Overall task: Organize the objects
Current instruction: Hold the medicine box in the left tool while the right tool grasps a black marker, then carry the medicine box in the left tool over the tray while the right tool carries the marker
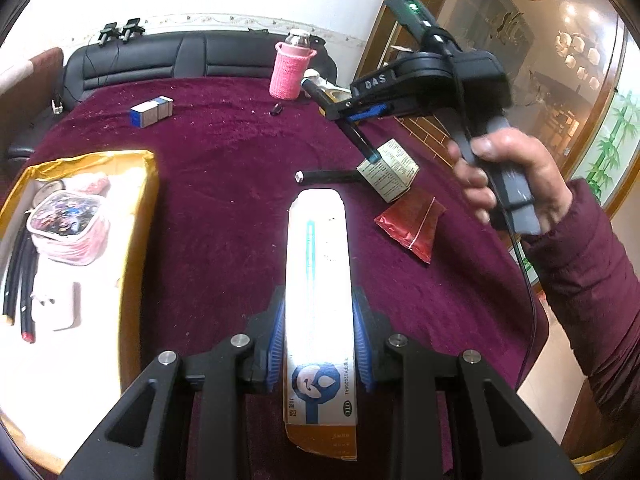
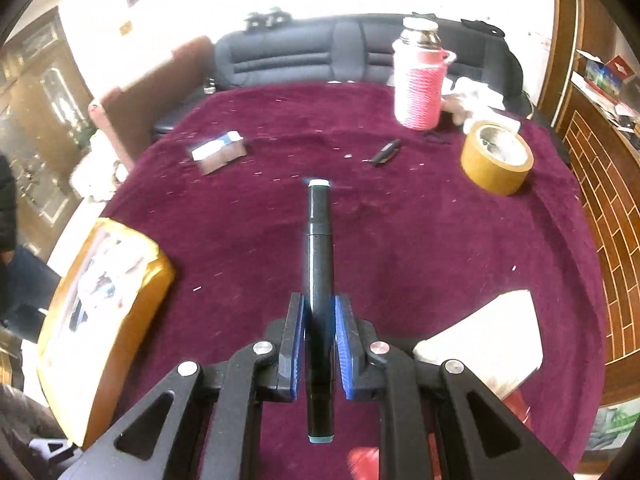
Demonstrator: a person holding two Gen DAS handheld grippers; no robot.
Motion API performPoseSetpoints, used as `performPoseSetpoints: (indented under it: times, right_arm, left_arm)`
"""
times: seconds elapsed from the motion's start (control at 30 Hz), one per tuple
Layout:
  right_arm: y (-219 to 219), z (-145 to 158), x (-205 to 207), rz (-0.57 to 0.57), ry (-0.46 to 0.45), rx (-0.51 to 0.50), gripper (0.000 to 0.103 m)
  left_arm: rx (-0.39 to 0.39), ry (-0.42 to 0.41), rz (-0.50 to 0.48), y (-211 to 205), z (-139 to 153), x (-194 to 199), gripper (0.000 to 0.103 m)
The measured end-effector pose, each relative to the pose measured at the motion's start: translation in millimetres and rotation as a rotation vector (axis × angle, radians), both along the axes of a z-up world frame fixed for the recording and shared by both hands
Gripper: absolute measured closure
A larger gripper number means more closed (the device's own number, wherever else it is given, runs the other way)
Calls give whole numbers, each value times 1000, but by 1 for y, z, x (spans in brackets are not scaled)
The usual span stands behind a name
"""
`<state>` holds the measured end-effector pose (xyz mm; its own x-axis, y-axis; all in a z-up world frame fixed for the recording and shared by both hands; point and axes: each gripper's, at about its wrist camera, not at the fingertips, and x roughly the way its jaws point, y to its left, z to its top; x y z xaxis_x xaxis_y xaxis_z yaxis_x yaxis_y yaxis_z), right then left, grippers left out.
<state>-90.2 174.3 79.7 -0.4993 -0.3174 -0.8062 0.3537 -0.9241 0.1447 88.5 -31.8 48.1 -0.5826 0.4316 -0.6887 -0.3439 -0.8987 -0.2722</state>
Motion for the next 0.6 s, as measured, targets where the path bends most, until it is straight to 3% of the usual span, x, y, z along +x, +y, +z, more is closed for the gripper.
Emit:
performPoseSetpoints:
  times: [0.37, 0.6]
  right_arm:
    - [-51, 14, 86, 117, 10, -111, 87]
    - [-96, 10, 114, 186, -9, -161, 86]
  left_arm:
    - [25, 44, 87, -44, 14, 42, 74]
    - [56, 43, 200, -94, 13, 56, 74]
